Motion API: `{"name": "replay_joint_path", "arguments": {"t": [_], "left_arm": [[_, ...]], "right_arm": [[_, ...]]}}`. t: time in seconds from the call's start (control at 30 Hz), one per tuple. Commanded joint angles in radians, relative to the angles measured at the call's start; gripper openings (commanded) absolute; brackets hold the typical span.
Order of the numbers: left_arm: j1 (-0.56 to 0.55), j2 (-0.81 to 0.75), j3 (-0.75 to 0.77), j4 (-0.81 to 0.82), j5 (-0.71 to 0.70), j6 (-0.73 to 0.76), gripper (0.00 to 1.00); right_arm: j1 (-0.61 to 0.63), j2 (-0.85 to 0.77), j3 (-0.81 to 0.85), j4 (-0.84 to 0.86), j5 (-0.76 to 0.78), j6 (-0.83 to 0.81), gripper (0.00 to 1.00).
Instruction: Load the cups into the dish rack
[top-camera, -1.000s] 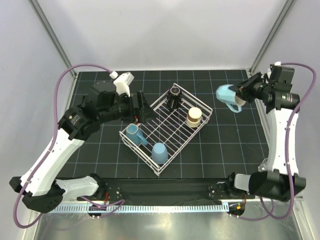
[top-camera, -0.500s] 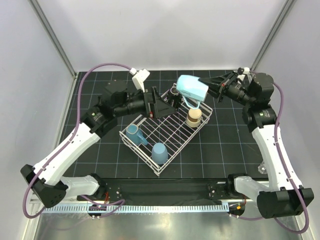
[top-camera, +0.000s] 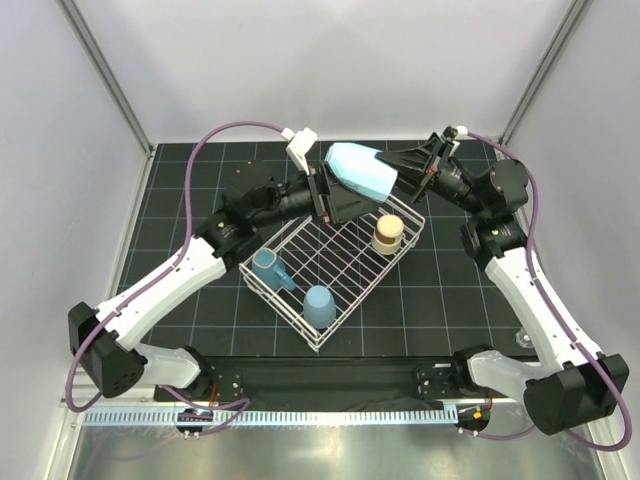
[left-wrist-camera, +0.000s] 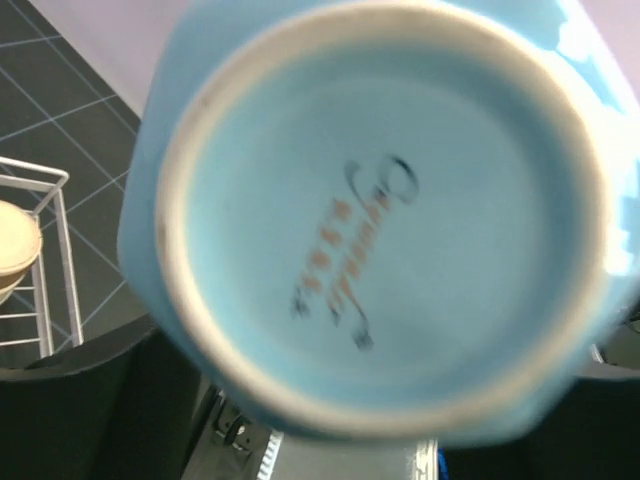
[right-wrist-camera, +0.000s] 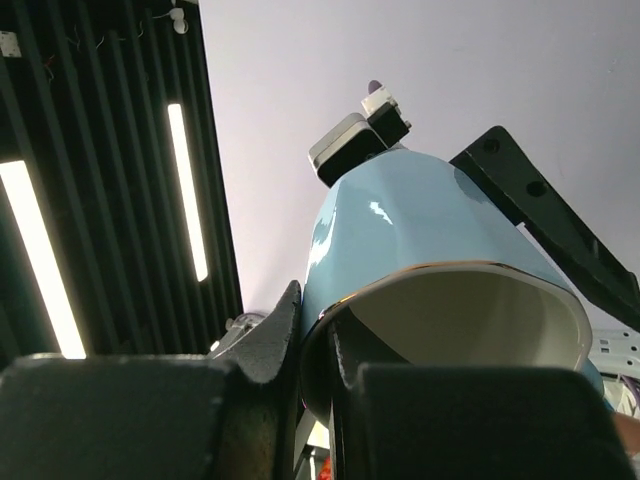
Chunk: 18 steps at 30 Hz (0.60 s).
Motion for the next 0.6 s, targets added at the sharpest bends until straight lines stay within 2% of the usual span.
{"name": "replay_joint_path", "arguments": {"t": [0.0,0.13,0.23,0.4,0.53,0.57], "left_arm": [[-0.006,0.008,0.038,0.136,0.004,-0.044,0.74],[-0.008,0.002,0.028,0.164,-0.019,-0.057,0.48],[-0.006,-0.005,0.025,0.176,-0.039,-0.058,0.41],[-0.006,-0.013,0.021,0.174,-0.037,-0.066,0.37],[-0.006,-0.018,0.015,0.182,-0.047,-0.086,0.25],[-0.006,-0.016,0.015,0.194,-0.044,-0.092,0.15]], "right_arm": [[0.017,-0.002,0.011,0.207,0.033,0.253,0.04],[0.026,-0.004,-0.016,0.255,0.041,0.284,0.04],[0.025,-0.016,-0.039,0.260,0.053,0.293,0.04],[0.025,-0.053,-0.088,0.267,0.079,0.312,0.04],[0.028,-0.067,-0.097,0.252,0.082,0.307,0.04],[0.026,-0.070,-0.098,0.246,0.082,0.304,0.04]]}}
